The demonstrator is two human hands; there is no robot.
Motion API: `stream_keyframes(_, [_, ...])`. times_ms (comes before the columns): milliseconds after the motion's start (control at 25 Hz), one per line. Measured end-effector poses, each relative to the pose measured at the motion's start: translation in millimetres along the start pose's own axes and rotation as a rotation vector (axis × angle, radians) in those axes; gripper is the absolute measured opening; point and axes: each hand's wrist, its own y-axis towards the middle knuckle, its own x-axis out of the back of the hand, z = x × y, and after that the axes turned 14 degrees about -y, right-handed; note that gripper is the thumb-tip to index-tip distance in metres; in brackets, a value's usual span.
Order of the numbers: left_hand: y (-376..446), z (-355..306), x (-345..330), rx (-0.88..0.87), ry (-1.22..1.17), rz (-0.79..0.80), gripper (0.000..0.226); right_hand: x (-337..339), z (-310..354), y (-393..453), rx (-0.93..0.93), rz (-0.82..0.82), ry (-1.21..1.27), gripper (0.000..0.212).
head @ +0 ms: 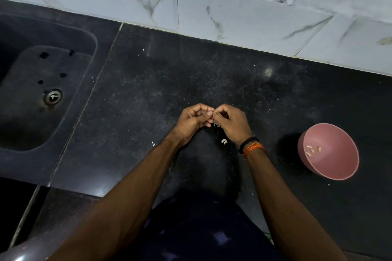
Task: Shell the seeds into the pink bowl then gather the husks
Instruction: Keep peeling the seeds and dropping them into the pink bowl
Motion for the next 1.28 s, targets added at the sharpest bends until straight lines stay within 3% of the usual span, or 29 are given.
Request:
stream_keyframes(440, [-2.5, 1.8, 2.4, -0.010, -0.114, -0.107, 0.015, 5.5, -10.0, -1.6, -0.064, -0.089, -0.019, 0.010])
stream_keyframes(800, [-4.6, -0.4, 1.4, -0.002, -0.114, -0.114, 0.022, 12.9, -3.1, 0.4, -0.018, -0.114, -0.221, 0.011])
stream_keyframes(960, [-4.6, 0.0, -0.6, -0.018, -0.120, -0.121, 0.024, 12.6, -2.7, 1.2, 0.045, -0.086, -0.170, 0.019])
stream_keyframes(1120, [-4.5, 1.7, -1.8, -0.042, -0.113, -0.137, 0.026, 9.8, -2.7, 2.3, 0.014, -0.022, -0.020, 0.009])
stream_keyframes(1280, [-4.4, 6.2, -1.6, -0.090, -0.059, -0.133, 0.024, 7.8, -2.8, 2.7, 0.054, -0.012, -0.066, 0.009])
